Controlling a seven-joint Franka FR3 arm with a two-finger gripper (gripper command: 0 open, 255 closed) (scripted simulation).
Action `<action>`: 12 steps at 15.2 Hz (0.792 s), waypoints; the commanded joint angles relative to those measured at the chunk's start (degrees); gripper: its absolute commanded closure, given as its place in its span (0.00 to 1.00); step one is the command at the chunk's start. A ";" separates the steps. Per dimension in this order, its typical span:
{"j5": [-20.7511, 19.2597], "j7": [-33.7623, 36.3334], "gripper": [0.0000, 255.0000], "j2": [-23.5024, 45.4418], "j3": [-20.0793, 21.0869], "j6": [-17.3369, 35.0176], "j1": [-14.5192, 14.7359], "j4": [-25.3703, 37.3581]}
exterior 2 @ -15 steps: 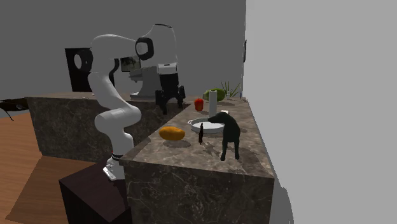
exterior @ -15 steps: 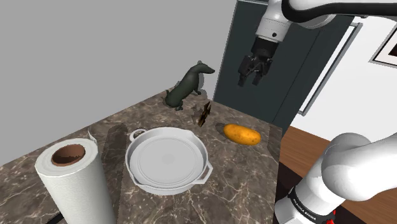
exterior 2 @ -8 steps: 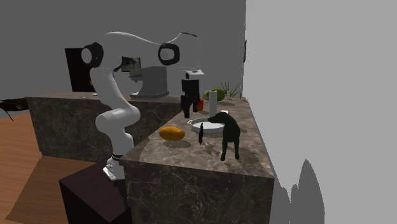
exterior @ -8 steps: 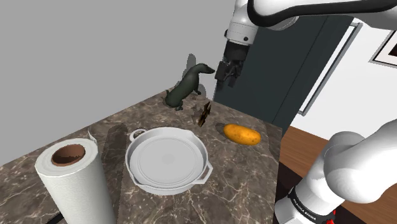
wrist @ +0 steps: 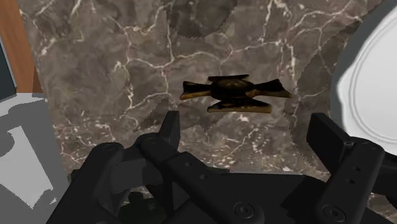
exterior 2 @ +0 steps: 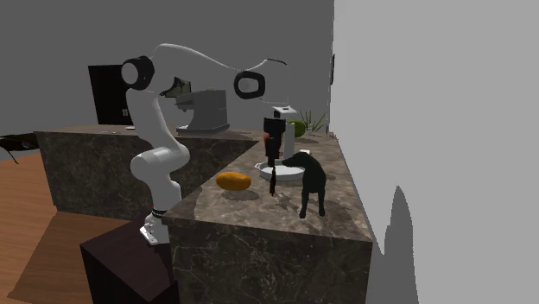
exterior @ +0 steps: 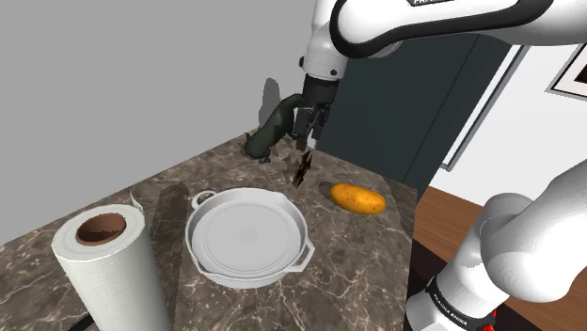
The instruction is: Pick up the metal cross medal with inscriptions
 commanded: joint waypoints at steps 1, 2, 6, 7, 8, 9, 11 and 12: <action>0.03 -0.13 0.00 0.13 0.05 1.58 0.05 -1.45; 0.04 -0.16 0.00 0.24 0.08 2.36 0.06 -2.11; 0.05 -0.27 1.00 0.35 0.06 3.51 0.04 -3.16; 0.05 -0.26 1.00 0.38 0.07 3.56 0.04 -3.17; 0.05 -0.25 1.00 0.40 0.08 3.58 0.05 -3.17; 0.05 -0.26 1.00 0.40 0.07 3.57 0.04 -3.18; 0.05 -0.26 1.00 0.42 0.07 3.57 0.04 -3.15; 0.05 -0.27 1.00 0.41 0.06 3.55 0.04 -3.14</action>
